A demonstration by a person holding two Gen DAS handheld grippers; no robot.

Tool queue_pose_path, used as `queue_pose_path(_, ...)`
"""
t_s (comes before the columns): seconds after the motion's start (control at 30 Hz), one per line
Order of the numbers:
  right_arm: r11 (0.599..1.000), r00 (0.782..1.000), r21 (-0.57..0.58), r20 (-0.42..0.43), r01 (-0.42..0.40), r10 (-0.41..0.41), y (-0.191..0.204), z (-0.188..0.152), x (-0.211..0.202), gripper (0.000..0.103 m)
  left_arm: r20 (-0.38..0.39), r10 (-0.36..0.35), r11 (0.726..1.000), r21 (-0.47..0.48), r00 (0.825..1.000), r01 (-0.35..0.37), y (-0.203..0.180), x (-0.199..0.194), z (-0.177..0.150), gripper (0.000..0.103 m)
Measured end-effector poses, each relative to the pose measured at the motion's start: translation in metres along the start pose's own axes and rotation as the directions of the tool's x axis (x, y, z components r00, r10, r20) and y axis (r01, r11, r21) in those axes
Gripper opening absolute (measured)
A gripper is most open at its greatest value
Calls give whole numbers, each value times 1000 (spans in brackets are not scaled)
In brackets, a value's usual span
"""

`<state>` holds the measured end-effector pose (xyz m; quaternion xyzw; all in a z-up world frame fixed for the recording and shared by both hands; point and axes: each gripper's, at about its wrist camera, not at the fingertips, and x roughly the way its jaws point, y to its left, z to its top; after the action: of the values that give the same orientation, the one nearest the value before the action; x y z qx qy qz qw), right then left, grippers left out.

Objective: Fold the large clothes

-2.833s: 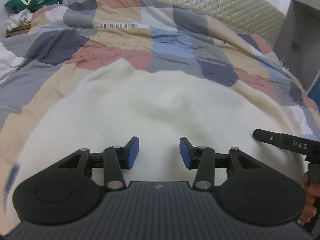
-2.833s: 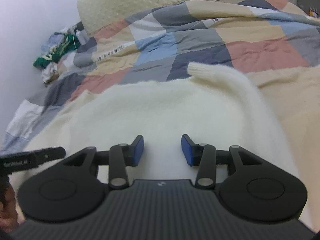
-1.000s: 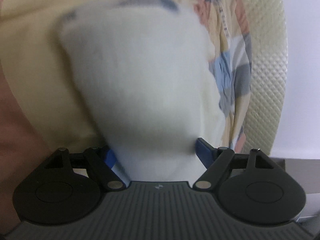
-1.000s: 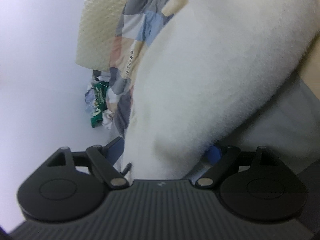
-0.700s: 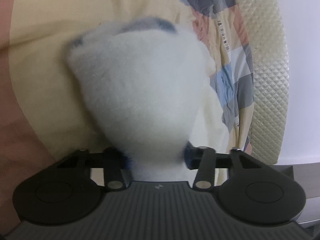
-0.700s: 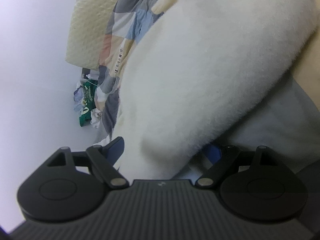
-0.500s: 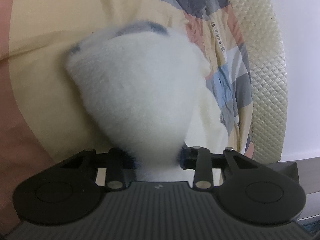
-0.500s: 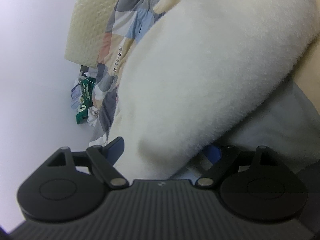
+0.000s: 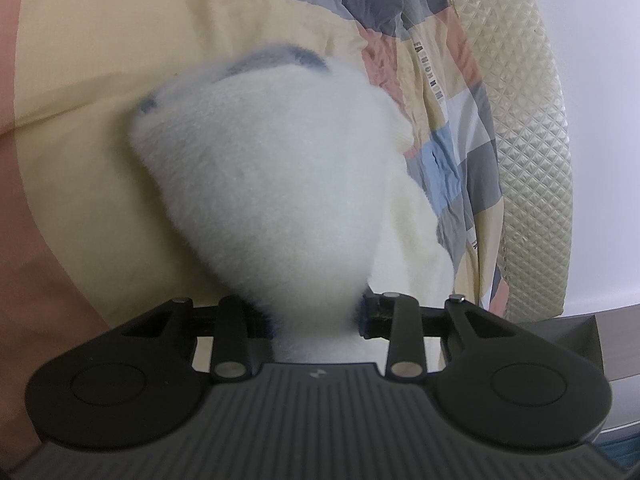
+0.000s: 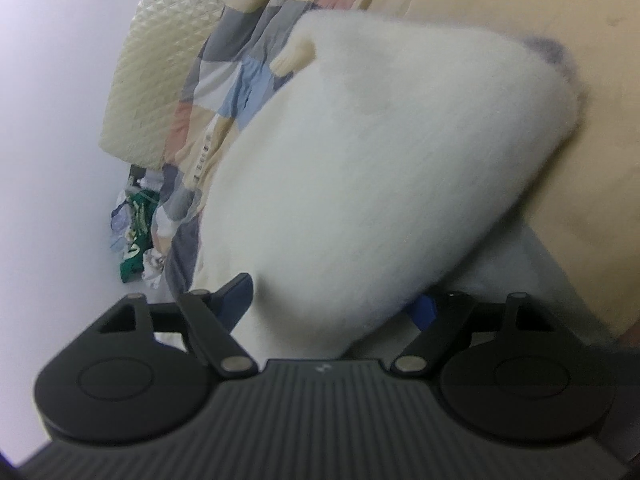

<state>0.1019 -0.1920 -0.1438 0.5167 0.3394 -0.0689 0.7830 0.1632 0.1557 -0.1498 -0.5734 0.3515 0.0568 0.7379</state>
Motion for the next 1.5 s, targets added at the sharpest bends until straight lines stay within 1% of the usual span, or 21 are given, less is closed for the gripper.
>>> queue_pose_path(0.1, 1000, 1000, 2, 7, 3, -3, -2, 0, -2, 79, 3, 2, 1000, 10, 1000, -2, -2, 0, 0, 39)
queue_pose_path(0.2, 999, 1000, -44, 16, 23, -23, 3, -2, -4, 75, 14, 8, 999, 38, 1000, -8, -5, -1, -1, 39)
queue_pose_path(0.4, 999, 999, -34, 19, 27, -27, -3, 2, 0, 67, 25, 4, 998, 65, 1000, -6, -10, -4, -3, 37)
queue_pose_path(0.47, 998, 999, -58, 24, 31, -30, 0, 1, 0, 54, 31, -1, 996, 89, 1000, -2, -13, -7, -5, 37)
queue_pose_path(0.5, 997, 999, -75, 26, 33, -31, 2, 1, -1, 50, 34, -3, 995, 102, 999, 0, -15, -8, -5, 36)
queue_pose_path(0.53, 995, 999, -94, 29, 31, -29, 5, 1, -2, 41, 37, -6, 993, 118, 999, 1, -18, -11, -7, 36)
queue_pose_path(0.57, 994, 999, -106, 32, 27, -24, 7, 1, -3, 37, 39, -9, 991, 132, 999, 4, -21, -13, -7, 35)
queue_pose_path(0.67, 986, 999, -166, 51, 11, -3, 19, 2, -14, 31, 41, -22, 986, 166, 999, 15, -30, -24, -9, 34)
queue_pose_path(0.77, 975, 997, -222, 69, -7, 23, 35, 4, -25, 30, 49, -32, 977, 212, 998, 21, -46, -39, -9, 34)
queue_pose_path(0.87, 968, 996, -250, 75, -21, 41, 48, 5, -39, 30, 50, -43, 968, 247, 998, 29, -59, -56, -10, 34)
queue_pose_path(1.07, 961, 996, -273, 74, -32, 55, 64, 0, -68, 30, 32, -43, 955, 296, 999, 32, -74, -92, -20, 34)
queue_pose_path(1.17, 961, 996, -274, 65, -37, 57, 68, -8, -86, 30, 17, -36, 947, 320, 999, 29, -76, -113, -26, 34)
queue_pose_path(1.27, 954, 997, -299, 56, -31, 50, 72, -19, -108, 30, -10, -24, 946, 323, 1000, 26, -75, -137, -33, 34)
queue_pose_path(1.37, 947, 997, -319, 51, -37, 56, 72, -30, -133, 30, -42, -27, 939, 341, 999, 39, -72, -158, -41, 35)
queue_pose_path(1.5, 949, 999, -316, 41, -17, 32, 69, -39, -149, 31, -77, 8, 938, 347, 997, 20, -62, -166, -51, 35)
